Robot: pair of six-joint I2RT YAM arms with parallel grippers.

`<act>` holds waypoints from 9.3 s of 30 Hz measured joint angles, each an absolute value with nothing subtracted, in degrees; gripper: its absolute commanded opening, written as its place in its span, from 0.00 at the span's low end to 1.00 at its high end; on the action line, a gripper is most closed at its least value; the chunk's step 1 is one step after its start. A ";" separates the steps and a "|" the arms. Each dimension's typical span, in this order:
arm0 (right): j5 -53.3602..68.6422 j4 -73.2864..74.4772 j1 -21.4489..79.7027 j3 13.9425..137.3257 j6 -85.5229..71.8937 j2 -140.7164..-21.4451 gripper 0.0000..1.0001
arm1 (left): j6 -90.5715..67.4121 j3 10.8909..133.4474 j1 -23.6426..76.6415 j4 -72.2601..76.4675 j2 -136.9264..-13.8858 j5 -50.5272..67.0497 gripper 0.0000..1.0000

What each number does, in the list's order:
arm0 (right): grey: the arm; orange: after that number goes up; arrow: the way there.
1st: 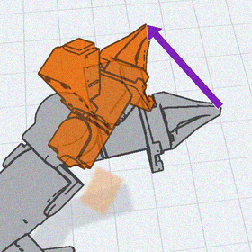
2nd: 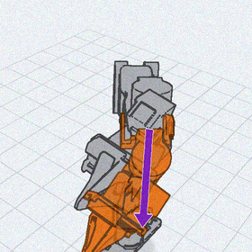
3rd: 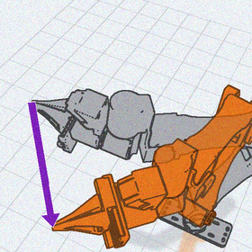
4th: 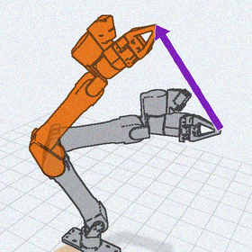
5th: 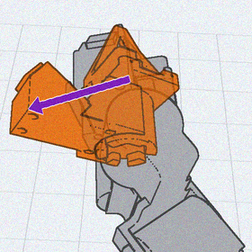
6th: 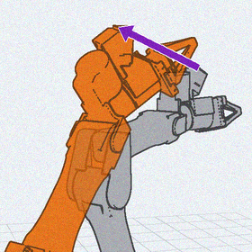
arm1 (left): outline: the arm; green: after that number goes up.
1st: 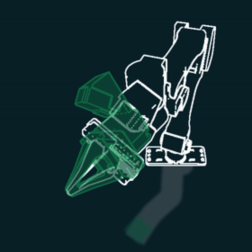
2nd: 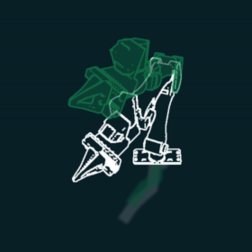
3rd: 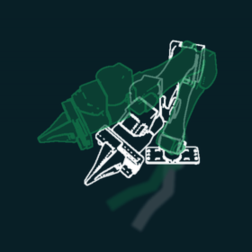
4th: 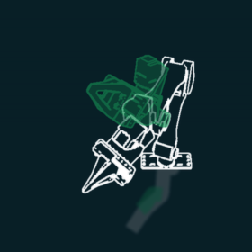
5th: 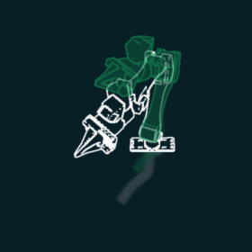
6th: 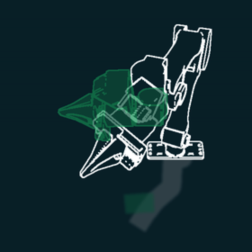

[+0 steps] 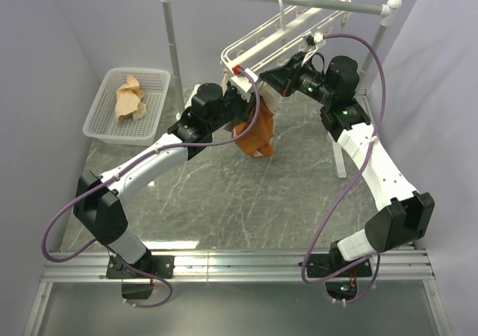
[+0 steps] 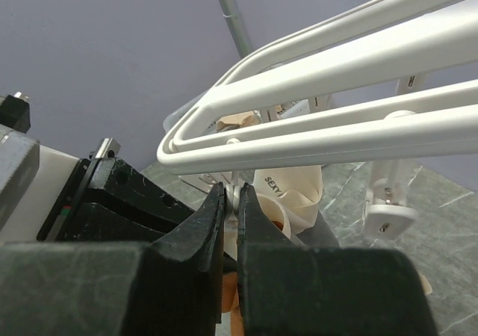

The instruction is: Clip the underwear to the hanger

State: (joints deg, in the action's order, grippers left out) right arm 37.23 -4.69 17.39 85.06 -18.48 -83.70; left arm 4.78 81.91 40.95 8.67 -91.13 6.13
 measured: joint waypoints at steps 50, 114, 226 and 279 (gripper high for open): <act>38.79 3.09 14.26 84.14 -19.18 -80.05 0.79 | 0.19 83.31 38.11 8.05 -91.35 6.66 0.50; 37.76 -29.41 6.63 58.94 -34.39 -93.03 0.72 | 0.05 82.74 32.21 10.74 -105.36 -9.93 0.00; 51.75 -13.56 14.09 44.77 -13.37 -58.63 0.00 | -14.87 76.82 40.62 14.52 -95.33 17.93 0.08; 41.60 -5.89 23.22 57.74 -0.93 -79.22 0.58 | -11.49 68.69 26.20 8.73 -76.09 36.25 0.53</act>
State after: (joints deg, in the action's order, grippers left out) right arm 41.60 -5.89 23.22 57.74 -0.93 -79.22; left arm -11.49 68.69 26.20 8.73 -76.09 36.25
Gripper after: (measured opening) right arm 0.575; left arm 0.526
